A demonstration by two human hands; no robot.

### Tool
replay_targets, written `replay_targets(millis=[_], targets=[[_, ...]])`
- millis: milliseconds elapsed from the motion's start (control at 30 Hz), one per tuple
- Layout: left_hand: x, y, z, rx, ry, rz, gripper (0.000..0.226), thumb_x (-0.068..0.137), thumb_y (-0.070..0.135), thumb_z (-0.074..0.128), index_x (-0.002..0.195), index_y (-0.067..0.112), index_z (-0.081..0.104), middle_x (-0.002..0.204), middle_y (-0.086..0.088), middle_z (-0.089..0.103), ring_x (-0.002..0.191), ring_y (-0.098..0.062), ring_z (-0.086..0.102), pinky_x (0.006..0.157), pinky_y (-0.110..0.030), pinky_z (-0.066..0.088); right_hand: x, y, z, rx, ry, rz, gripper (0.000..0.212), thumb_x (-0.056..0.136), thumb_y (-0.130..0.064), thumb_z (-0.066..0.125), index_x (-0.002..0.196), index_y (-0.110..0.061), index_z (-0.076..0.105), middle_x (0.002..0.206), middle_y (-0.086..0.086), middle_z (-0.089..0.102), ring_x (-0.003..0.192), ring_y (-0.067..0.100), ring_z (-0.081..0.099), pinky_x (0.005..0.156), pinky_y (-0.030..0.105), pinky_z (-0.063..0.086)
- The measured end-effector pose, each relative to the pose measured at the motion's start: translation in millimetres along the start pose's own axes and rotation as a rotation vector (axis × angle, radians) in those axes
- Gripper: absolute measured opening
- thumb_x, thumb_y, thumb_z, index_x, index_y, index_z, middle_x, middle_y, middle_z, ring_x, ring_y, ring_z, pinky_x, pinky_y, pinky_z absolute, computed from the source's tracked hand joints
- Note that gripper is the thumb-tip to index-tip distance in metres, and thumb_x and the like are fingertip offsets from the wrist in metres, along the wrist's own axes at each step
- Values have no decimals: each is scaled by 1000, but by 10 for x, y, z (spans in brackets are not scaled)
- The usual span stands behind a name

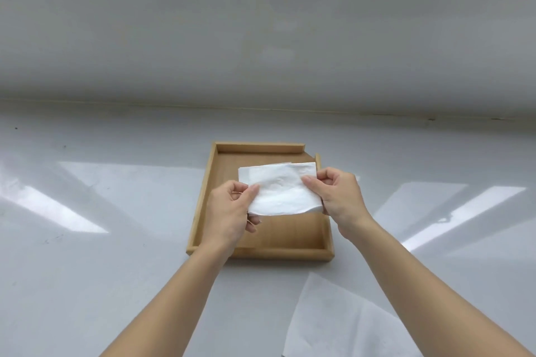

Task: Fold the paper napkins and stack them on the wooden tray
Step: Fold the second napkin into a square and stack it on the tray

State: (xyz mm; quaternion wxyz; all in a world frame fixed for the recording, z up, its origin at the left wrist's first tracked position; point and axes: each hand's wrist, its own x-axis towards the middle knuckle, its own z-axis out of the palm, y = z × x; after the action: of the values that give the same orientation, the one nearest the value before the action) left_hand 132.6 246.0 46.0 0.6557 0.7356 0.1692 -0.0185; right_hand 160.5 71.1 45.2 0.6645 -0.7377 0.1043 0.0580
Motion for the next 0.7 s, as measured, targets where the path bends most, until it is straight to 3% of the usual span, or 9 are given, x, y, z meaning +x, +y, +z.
replay_targets(millis=[100, 233, 400, 500, 600, 700], targets=[[201, -23, -48, 67, 14, -6, 20, 88, 22, 61, 78, 6, 54, 65, -4, 54, 31, -9, 48, 31, -18, 36, 169, -3, 137, -78, 24, -4, 19, 83, -19, 66, 69, -10, 58, 61, 2, 58, 52, 14, 51, 39, 16, 36], [436, -18, -97, 146, 37, -1, 24, 88, 27, 60, 79, 6, 55, 69, -3, 52, 31, -10, 46, 32, -17, 32, 405, -24, 267, -189, 48, -33, 17, 82, -19, 67, 71, -8, 60, 72, 8, 63, 67, 20, 58, 62, 32, 45], [590, -98, -114, 248, 67, 25, 24, 87, 28, 61, 72, 10, 54, 70, -3, 54, 45, -13, 49, 31, -18, 37, 616, 34, 341, -319, 50, -16, 19, 82, -23, 67, 67, -15, 58, 79, 9, 65, 77, 23, 60, 69, 36, 47], [634, -179, -134, 301, 64, 13, 25, 87, 30, 60, 72, 11, 54, 71, -3, 58, 39, -9, 49, 37, -22, 39, 640, 130, 372, -394, 29, -24, 23, 82, -26, 66, 73, -5, 60, 69, 0, 58, 96, 21, 50, 74, 30, 38], [634, -237, -124, 314, 45, -8, 25, 87, 29, 60, 75, 8, 55, 67, -2, 58, 27, -4, 43, 37, -23, 39, 618, 156, 385, -493, 20, -57, 28, 84, -25, 64, 69, -3, 55, 58, -3, 48, 119, 26, 42, 91, 29, 33], [624, -268, -113, 326, 48, -16, 28, 87, 30, 60, 80, 4, 56, 66, -2, 58, 30, -8, 45, 39, -23, 39, 606, 150, 383, -559, 7, -70, 35, 85, -24, 63, 59, -13, 42, 52, -1, 42, 116, 24, 42, 105, 30, 27]])
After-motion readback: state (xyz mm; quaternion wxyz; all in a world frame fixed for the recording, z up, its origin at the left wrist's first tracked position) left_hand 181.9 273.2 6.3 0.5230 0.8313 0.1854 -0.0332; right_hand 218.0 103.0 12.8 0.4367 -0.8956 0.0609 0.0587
